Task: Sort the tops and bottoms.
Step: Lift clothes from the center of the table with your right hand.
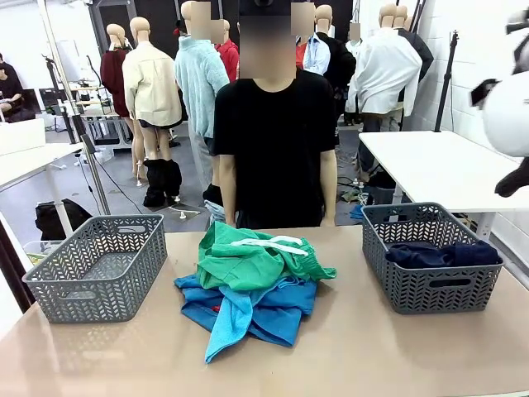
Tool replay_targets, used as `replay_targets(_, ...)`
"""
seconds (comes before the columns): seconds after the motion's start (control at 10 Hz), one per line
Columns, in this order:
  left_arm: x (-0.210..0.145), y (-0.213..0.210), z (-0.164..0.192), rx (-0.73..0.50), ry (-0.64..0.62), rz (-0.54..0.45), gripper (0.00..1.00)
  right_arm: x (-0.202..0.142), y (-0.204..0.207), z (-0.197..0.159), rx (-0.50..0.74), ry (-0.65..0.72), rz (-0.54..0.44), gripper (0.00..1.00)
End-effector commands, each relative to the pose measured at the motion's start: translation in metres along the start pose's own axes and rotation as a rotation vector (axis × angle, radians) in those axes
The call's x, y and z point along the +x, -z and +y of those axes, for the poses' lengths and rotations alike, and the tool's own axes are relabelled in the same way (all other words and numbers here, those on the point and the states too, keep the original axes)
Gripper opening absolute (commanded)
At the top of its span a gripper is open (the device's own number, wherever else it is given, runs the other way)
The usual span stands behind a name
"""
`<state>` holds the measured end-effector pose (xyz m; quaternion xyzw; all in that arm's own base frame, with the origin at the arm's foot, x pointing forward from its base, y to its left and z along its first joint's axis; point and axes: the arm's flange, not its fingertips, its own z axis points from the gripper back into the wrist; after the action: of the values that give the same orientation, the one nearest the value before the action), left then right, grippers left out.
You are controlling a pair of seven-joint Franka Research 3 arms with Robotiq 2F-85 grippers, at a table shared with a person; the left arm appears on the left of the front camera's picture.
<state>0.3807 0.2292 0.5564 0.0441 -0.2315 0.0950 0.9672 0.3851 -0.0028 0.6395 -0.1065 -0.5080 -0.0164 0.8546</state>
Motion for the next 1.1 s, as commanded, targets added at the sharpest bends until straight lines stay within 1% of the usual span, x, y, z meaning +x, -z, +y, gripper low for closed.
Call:
replay_targets(0.0, 0.002, -0.001, 0.002, 0.000, -0.015, 0.009, 0.76, 0.004, 0.000, 0.020, 0.184, -0.095, 0.022, 1.00)
replay_targets(0.1, 0.002, -0.001, 0.002, 0.000, -0.015, 0.009, 0.76, 0.000, 0.000, 0.000, 0.000, 0.000, 0.000, 1.00)
replay_targets(0.7, 0.002, -0.001, 0.002, 0.000, -0.015, 0.009, 0.76, 0.000, 0.000, 0.000, 0.000, 0.000, 0.000, 1.00)
replay_targets(0.8, 0.002, -0.001, 0.002, 0.000, -0.015, 0.009, 0.76, 0.002, -0.001, -0.011, 0.023, -0.004, 0.013, 1.00)
replay_targets(0.9, 0.002, -0.001, 0.002, 0.000, -0.015, 0.009, 0.76, 0.027, -0.002, 0.004, 0.129, -0.147, -0.032, 1.00)
replay_targets(1.0, 0.002, -0.001, 0.002, 0.000, -0.015, 0.009, 0.76, 0.062, -0.005, 0.028, 0.236, -0.285, -0.071, 1.00)
